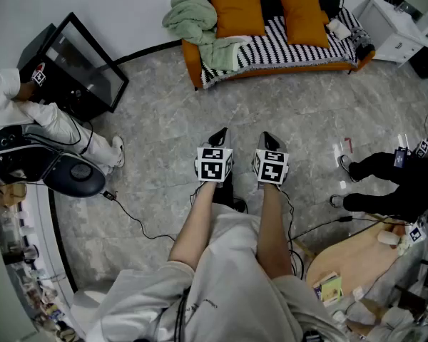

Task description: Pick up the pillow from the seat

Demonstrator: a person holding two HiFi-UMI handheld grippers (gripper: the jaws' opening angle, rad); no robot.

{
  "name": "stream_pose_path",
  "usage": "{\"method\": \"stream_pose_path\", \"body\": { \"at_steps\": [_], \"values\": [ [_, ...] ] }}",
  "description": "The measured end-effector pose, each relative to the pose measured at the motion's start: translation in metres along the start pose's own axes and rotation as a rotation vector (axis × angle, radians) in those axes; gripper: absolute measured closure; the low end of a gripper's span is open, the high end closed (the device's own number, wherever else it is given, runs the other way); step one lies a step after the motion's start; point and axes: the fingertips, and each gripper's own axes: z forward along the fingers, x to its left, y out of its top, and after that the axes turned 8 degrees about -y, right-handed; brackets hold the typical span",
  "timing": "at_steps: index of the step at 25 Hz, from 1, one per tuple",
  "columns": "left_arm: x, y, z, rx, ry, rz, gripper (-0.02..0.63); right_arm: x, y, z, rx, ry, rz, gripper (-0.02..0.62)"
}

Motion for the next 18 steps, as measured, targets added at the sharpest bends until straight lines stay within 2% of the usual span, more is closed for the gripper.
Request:
{"method": "stream_pose_path", "body": {
  "at_steps": [6,13,18],
  "values": [
    [0.006,0.01,0.026,0.005,0.009,0.006,0.597,-0.006,0.013,0.021,-0.005,0.018,-0.016,0.589],
    [0.023,0.049,0.071,-0.018,0.004,0.048,0.597,-0.021,0.039,0.062,-0.007,0.009,0.003,0.589],
    [0.041,0.076,0.117,-0.018,0.005,0.032,0.597,-0.037,0.07,0.095,-0.002,0.033,0.039,0.589]
  ]
}}
